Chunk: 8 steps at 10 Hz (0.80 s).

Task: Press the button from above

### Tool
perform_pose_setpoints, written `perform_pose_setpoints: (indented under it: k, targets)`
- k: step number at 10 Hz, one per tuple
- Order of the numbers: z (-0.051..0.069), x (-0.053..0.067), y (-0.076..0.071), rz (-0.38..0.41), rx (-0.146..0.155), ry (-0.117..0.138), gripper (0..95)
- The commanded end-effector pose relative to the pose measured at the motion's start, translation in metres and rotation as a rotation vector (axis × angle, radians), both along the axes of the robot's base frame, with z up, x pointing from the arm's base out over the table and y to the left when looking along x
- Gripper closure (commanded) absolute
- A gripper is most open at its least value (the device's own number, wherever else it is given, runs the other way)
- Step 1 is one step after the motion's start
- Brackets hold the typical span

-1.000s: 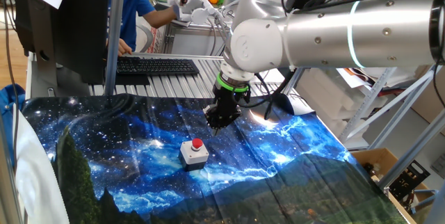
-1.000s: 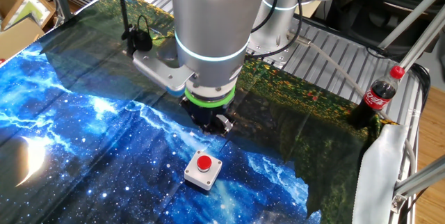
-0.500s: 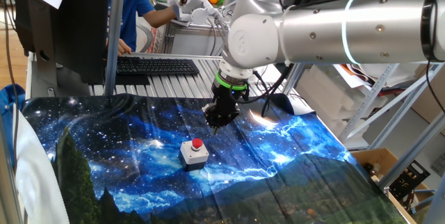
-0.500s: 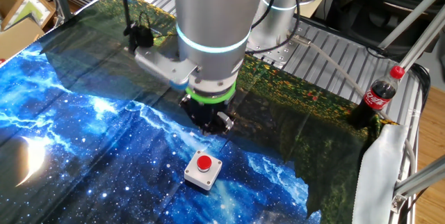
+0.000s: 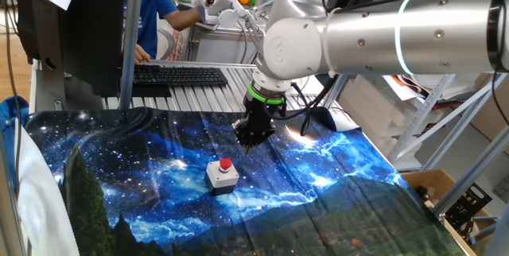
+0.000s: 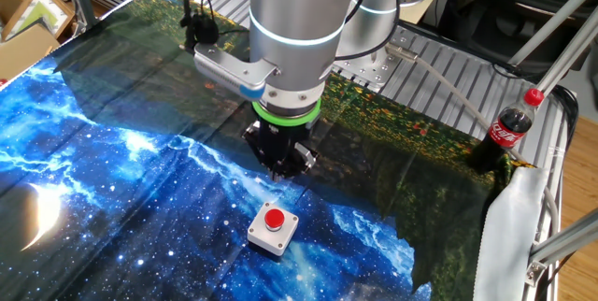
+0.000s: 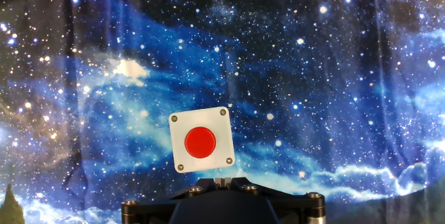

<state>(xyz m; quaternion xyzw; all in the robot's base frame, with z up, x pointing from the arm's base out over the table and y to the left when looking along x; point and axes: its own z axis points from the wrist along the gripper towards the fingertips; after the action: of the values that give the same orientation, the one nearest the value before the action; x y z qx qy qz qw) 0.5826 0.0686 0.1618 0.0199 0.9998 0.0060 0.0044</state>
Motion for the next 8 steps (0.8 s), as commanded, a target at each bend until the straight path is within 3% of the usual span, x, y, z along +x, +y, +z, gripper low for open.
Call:
perform_pose_setpoints:
  k: [1,5,6,8]
  targets:
    - [-0.003,0.002,0.002,-0.004,0.034,0.000,95.0]
    - [-0.008,0.014,0.009,-0.009,0.026,0.012,95.0]
    - [-0.010,0.023,0.012,-0.009,0.020,0.017,95.0]
    - [-0.012,0.026,0.013,-0.010,0.020,0.016,95.0]
